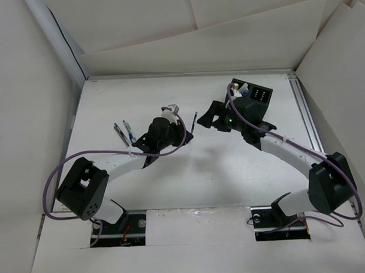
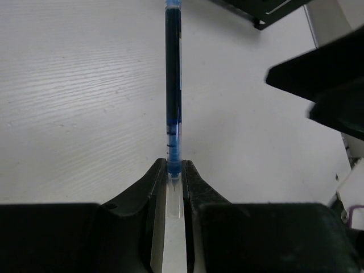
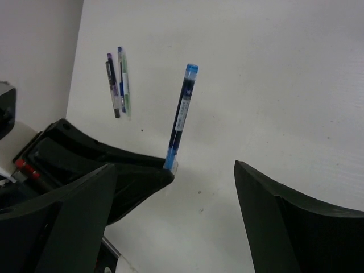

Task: Sort the stationery into containers
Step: Pick up the pen from the center of the board, then place the pen in the storage box.

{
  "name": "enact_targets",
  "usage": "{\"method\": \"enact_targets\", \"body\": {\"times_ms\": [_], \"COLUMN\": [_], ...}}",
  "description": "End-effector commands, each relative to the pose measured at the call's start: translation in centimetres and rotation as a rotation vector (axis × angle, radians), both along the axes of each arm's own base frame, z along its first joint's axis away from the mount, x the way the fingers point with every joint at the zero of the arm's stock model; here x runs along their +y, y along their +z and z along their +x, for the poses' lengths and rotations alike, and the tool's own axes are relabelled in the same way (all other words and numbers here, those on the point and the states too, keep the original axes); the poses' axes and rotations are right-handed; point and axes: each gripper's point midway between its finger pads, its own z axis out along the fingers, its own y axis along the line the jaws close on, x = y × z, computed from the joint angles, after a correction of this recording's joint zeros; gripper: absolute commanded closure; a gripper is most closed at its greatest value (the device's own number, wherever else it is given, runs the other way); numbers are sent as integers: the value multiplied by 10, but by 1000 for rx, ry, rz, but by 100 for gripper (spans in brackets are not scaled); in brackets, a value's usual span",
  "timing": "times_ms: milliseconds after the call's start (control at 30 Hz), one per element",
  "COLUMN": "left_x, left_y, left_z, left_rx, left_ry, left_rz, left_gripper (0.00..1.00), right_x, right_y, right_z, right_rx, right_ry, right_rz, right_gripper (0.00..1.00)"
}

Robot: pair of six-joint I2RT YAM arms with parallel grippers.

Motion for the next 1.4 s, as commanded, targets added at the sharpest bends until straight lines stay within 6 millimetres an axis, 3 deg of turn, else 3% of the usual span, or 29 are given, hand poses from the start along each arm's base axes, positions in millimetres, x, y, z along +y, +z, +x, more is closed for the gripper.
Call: {"method": "enact_targets", "body": {"times_ms": [0, 133, 233, 267, 300, 367, 600, 633, 733, 800, 900, 967, 1067, 1100, 1167, 1200, 1267, 1333, 1367], "left_x": [-19, -24, -27, -27, -28, -30, -34, -34, -34, -34, -33, -31, -25, -23, -14, -11, 1, 14, 32], "left_y": [37, 41, 43, 44, 44, 49, 34, 34, 36, 37, 37, 43, 42, 51, 50, 61, 55, 54, 44], "left_z": [-12, -23, -27, -28, -30, -31, -31, -31, -30, -30, -29, -29, -26, -25, -23, -21, -15, -7, 4], "left_rx": [-114, -127, -136, -135, -140, -156, -130, -130, -140, -151, -153, -173, -184, -206, -212, -240, -229, -209, -179], "left_ry": [-146, -211, -246, -255, -267, -282, -304, -304, -304, -305, -295, -285, -244, -231, -183, -161, -84, -4, 80], "left_rz": [-103, -129, -138, -141, -138, -153, -138, -138, -144, -149, -146, -153, -143, -151, -136, -145, -107, -94, -58], "left_gripper": [100, 100, 100, 100, 100, 100, 100, 97, 83, 66, 50, 44, 41, 41, 41, 41, 41, 44, 44], "right_x": [14, 19, 22, 23, 25, 28, 29, 30, 28, 28, 21, 15, -1, -6, -29, -40, -76, -107, -140], "right_y": [23, 6, 11, 0, 1, 0, -12, -11, -15, -15, -7, -6, 3, 8, 23, 25, 37, 69, 81], "right_z": [23, 34, 40, 42, 43, 46, 52, 53, 53, 54, 58, 60, 70, 72, 84, 86, 99, 104, 108], "right_rx": [-53, -3, -21, 2, 2, 6, 42, 34, 48, 47, 31, 26, 0, -4, -45, -45, -77, -144, -179], "right_ry": [44, 62, 77, 76, 86, 94, 97, 98, 84, 75, 44, 25, -29, -43, -121, -154, -274, -379, -512], "right_rz": [66, 70, 88, 78, 83, 85, 86, 89, 91, 87, 94, 92, 92, 102, 102, 95, 79, 79, 54], "right_gripper": [10, 13, 22, 26, 29, 40, 76, 86, 100, 100, 100, 100, 100, 100, 100, 100, 100, 100, 100]}}
